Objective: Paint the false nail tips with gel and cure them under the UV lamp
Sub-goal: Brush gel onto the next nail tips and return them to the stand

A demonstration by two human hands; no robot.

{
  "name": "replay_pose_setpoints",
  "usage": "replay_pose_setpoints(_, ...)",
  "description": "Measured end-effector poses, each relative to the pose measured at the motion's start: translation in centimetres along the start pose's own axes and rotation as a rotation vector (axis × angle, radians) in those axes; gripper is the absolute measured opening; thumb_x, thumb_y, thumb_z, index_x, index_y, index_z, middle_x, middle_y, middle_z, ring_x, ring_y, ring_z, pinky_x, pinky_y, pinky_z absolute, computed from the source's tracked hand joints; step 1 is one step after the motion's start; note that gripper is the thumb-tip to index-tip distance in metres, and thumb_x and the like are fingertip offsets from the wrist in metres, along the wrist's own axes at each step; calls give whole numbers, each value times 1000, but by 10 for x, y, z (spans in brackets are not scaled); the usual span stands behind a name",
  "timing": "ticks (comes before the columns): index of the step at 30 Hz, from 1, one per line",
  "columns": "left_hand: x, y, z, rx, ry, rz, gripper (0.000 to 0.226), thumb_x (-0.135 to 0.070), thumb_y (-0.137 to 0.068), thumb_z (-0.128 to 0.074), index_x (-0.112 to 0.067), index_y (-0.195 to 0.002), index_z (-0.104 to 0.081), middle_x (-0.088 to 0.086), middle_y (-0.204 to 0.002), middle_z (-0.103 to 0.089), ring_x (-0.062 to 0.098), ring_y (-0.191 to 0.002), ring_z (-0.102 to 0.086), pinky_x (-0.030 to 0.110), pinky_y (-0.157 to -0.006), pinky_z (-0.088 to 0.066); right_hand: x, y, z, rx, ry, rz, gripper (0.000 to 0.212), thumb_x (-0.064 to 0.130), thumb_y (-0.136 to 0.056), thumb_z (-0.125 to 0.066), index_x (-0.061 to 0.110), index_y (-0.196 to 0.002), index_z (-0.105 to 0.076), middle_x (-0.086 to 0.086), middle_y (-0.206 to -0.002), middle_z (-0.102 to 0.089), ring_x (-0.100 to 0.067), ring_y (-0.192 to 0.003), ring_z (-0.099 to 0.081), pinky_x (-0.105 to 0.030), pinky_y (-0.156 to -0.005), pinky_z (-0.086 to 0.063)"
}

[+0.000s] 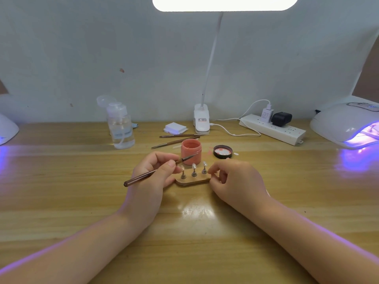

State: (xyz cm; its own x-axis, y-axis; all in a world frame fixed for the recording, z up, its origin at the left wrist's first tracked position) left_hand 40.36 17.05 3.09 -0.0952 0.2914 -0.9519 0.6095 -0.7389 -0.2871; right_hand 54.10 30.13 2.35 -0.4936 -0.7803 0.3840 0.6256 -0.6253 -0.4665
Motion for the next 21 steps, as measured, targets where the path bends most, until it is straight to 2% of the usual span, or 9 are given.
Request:
replay_pose_setpoints(3,0,1,-2,31,4,-15,15,-20,-77,-57,-16,-84,-70,-6,-75,-68,7,-81,-66,53,-95,-52,-1,-1,-2,41,29,6,11,26,-84,-59,29,-87,-69,17,-56,-42,-8,-65,-45,-21,-50,-26)
replay_pose_setpoints(8,1,0,-2,41,17,-24,16,-19,-78,-58,-12,-88,-68,-6,-74,-68,8,-81,-66,56,-96,-50,-5,1,-2,25,142,40,15,30,-84,-49,26,-79,-63,8,-64,-57,-14,-65,-54,-22,-47,-32)
replay_pose_setpoints(13,2,0,-2,57,22,-28,16,-20,-78,-58,-25,-78,-72,-7,-75,-68,6,-80,-66,56,-97,-49,-3,3,-6,-36,173,35,20,38,-85,-52,28,-88,-69,7,-66,-62,-15,-64,-57,-21,-47,-31)
replay_pose_setpoints(17,3,0,-2,69,28,-22,17,-21,-78,-58,-28,-78,-73,-8,-77,-69,6,-82,-66,55,-97,-49,-3,1,-8,18,255,18,30,43,-92,-45,29,-96,-71,7,-77,-69,-15,-74,-62,-21,-50,-37)
replay_pose_setpoints(21,3,0,-2,98,29,-18,17,-22,-79,-58,-28,-80,-73,-9,-78,-68,6,-83,-65,55,-98,-49,-2,-3,-7,56,299,-1,40,50,-97,-37,29,-96,-70,6,-75,-66,-16,-78,-60,-23,-48,-32)
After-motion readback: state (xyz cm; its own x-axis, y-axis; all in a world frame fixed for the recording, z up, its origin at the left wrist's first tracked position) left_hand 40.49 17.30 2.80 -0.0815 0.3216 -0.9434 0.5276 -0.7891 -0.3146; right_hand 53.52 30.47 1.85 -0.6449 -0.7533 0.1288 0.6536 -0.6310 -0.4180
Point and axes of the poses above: each hand's wrist, its own y-axis away from the middle knuckle, its own z-axis out of the back of the hand, x = y × z, the point moved 2 cm from there along -y, towards the middle knuckle
